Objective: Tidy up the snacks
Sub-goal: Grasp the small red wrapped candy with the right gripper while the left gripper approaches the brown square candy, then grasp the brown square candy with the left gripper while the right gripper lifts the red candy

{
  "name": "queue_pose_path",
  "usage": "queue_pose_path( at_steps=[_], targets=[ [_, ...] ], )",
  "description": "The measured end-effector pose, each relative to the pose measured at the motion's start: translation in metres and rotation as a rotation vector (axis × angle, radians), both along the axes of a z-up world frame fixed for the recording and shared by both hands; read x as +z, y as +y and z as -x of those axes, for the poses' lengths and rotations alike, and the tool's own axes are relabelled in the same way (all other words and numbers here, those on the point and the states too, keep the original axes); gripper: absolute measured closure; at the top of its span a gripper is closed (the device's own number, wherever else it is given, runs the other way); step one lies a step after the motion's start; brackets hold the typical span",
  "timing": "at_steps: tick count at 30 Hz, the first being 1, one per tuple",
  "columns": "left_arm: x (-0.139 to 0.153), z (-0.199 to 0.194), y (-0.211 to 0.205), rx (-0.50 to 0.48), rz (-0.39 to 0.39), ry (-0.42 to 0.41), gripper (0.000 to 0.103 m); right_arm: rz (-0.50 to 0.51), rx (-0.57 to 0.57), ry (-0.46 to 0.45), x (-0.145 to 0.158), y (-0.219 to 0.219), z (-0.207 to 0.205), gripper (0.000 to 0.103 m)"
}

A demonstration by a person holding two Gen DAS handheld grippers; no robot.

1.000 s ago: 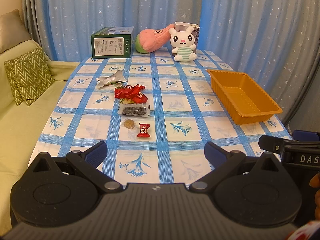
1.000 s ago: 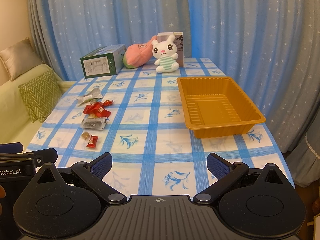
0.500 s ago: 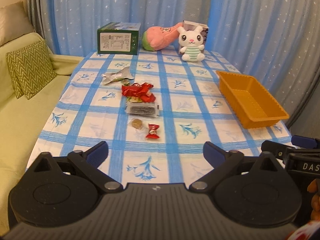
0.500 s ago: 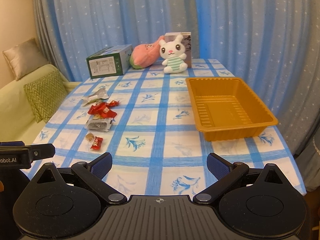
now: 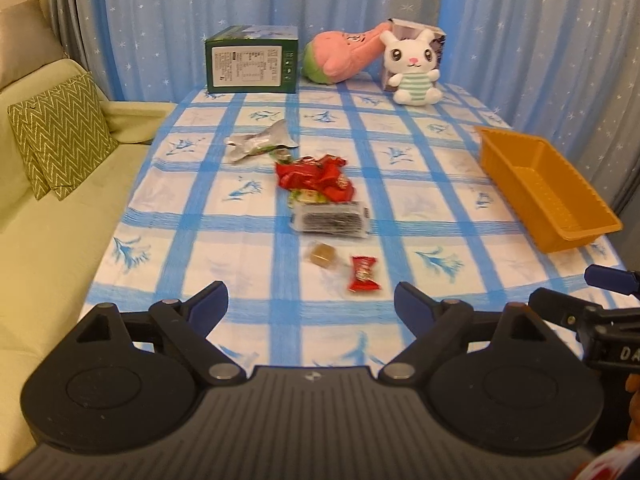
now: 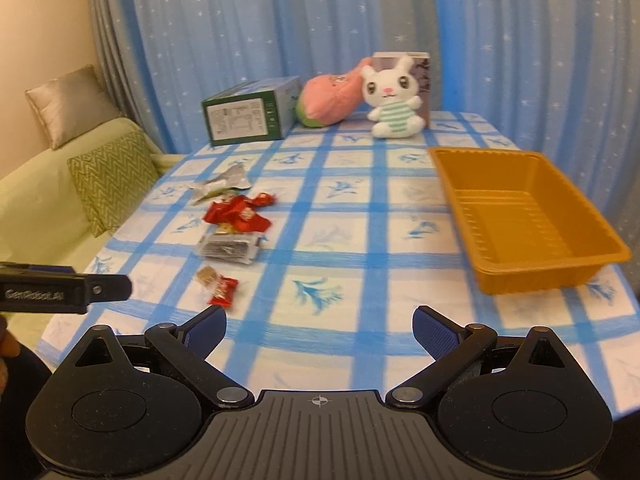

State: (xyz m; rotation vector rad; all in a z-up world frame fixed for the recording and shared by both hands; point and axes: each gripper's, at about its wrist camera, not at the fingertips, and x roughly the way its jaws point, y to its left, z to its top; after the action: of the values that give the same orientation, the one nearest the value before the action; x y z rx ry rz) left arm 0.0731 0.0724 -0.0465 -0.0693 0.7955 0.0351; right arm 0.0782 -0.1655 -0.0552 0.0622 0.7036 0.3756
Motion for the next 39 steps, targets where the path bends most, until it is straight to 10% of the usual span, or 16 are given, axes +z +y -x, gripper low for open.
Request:
queue_pose_path(
  at_steps=[31,39],
  targets=[
    [-0.067,-0.100,0.069,-0.144,0.105,0.053,0.039,0.030,0.148,0.111,-0.084,0.133,-0.098,0.086],
    [-0.076,-0.104,0.047,-0.235,0.099,0.068,0.048,0.052,0.074,0.092,-0.083,0.096,-0.097,0.086]
  ],
)
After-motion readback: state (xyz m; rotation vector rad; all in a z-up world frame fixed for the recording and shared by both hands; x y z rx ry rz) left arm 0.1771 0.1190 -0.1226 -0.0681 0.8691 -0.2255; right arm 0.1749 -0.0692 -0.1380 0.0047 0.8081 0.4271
